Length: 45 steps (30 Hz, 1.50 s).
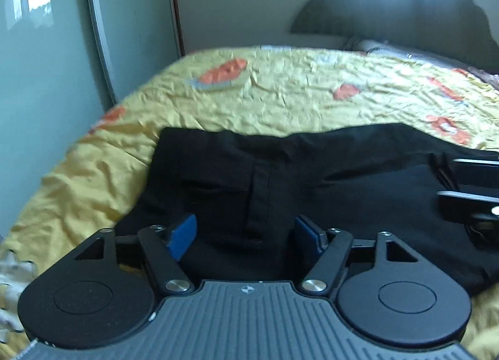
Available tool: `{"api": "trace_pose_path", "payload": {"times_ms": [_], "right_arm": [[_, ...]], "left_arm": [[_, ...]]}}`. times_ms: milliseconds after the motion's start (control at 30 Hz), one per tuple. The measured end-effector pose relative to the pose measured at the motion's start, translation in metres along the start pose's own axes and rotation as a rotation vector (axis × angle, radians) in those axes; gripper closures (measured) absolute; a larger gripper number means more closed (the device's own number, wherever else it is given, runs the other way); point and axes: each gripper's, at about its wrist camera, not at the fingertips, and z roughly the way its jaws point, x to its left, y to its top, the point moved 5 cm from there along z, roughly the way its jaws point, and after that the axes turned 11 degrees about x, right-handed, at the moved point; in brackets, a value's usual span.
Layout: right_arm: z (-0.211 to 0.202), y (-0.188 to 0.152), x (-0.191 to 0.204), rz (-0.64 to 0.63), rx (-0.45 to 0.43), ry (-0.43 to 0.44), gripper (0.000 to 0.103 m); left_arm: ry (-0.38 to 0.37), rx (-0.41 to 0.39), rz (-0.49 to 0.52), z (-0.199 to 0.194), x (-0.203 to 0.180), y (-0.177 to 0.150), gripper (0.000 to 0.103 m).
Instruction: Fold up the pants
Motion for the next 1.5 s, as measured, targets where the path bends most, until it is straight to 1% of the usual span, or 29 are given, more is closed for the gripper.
{"api": "trace_pose_path", "payload": {"times_ms": [33,100,133,200,300,400,533,633,700,733,767,800,833,900,1000,1067,1100,1133,1167,1200,1233,1267,1300,1333,1367,1433,1467,1500], "right_arm": [[0.002,0.005,0.012,-0.024,-0.001,0.014,0.067],[0.01,0.013,0.038,-0.094,0.006,0.045,0.067],[0.015,0.017,0.053,-0.137,0.006,0.047,0.067],[0.025,0.022,0.081,-0.237,-0.003,0.034,0.067],[0.039,0.026,0.121,-0.384,-0.024,0.035,0.067],[0.058,0.022,0.145,-0.478,0.0,0.016,0.067],[0.078,0.008,0.158,-0.592,0.036,-0.109,0.067],[0.084,-0.001,0.173,-0.709,-0.004,-0.222,0.067],[0.089,-0.005,0.183,-0.783,-0.043,-0.272,0.071],[0.092,-0.005,0.186,-0.801,-0.061,-0.28,0.075],[0.096,-0.005,0.188,-0.817,-0.064,-0.285,0.084],[0.097,-0.004,0.189,-0.827,-0.076,-0.292,0.086],[0.095,-0.001,0.188,-0.817,-0.1,-0.296,0.087],[0.087,0.012,0.175,-0.719,-0.13,-0.269,0.087],[0.073,0.036,0.15,-0.509,-0.133,-0.168,0.087],[0.068,0.046,0.137,-0.419,-0.117,-0.098,0.087],[0.067,0.049,0.132,-0.386,-0.089,-0.045,0.086],[0.067,0.051,0.129,-0.362,-0.034,0.037,0.086],[0.063,0.051,0.127,-0.341,0.013,0.138,0.086],[0.054,0.053,0.124,-0.305,0.007,0.215,0.086],[0.046,0.057,0.119,-0.26,-0.017,0.256,0.086],[0.04,0.063,0.112,-0.214,-0.028,0.274,0.086],[0.038,0.068,0.102,-0.17,-0.039,0.272,0.086],[0.04,0.072,0.093,-0.133,-0.048,0.249,0.086],[0.047,0.074,0.085,-0.105,-0.037,0.206,0.086],[0.071,0.071,0.073,-0.067,0.04,0.125,0.085],[0.083,0.067,0.069,-0.054,0.081,0.12,0.085],[0.095,0.06,0.068,-0.047,0.134,0.135,0.085]], "left_arm": [[0.008,-0.015,-0.027,-0.007,0.009,0.001,0.031],[0.034,-0.036,-0.122,-0.018,0.036,0.002,0.031],[0.04,-0.028,-0.179,-0.02,0.052,0.004,0.031],[0.026,0.016,-0.289,-0.021,0.081,0.004,0.031],[-0.067,0.079,-0.419,-0.02,0.11,-0.001,0.03],[-0.162,0.136,-0.508,-0.015,0.121,-0.011,0.028],[-0.299,0.202,-0.586,-0.003,0.126,-0.021,0.027],[-0.384,0.225,-0.657,0.005,0.128,-0.024,0.024],[-0.446,0.238,-0.704,0.011,0.129,-0.025,0.021],[-0.477,0.24,-0.725,0.012,0.13,-0.025,0.02],[-0.511,0.246,-0.743,0.014,0.13,-0.025,0.019],[-0.541,0.254,-0.759,0.016,0.13,-0.025,0.019],[-0.576,0.26,-0.779,0.018,0.131,-0.025,0.019],[-0.652,0.266,-0.827,0.023,0.132,-0.023,0.018],[-0.744,0.252,-0.887,0.036,0.131,-0.015,0.017],[-0.803,0.23,-0.912,0.047,0.128,-0.005,0.017],[-0.819,0.227,-0.916,0.053,0.125,0.0,0.017],[-0.821,0.235,-0.92,0.06,0.122,0.004,0.017],[-0.816,0.244,-0.918,0.066,0.12,0.008,0.017],[-0.803,0.246,-0.909,0.07,0.118,0.011,0.017],[-0.791,0.24,-0.895,0.071,0.118,0.015,0.017],[-0.787,0.228,-0.871,0.07,0.117,0.018,0.017],[-0.781,0.22,-0.849,0.07,0.116,0.021,0.019],[-0.763,0.216,-0.832,0.069,0.115,0.023,0.021],[-0.744,0.216,-0.817,0.07,0.115,0.024,0.025],[-0.707,0.206,-0.779,0.069,0.113,0.026,0.03],[-0.682,0.196,-0.757,0.069,0.111,0.027,0.035],[-0.651,0.187,-0.73,0.068,0.109,0.028,0.043]]}}
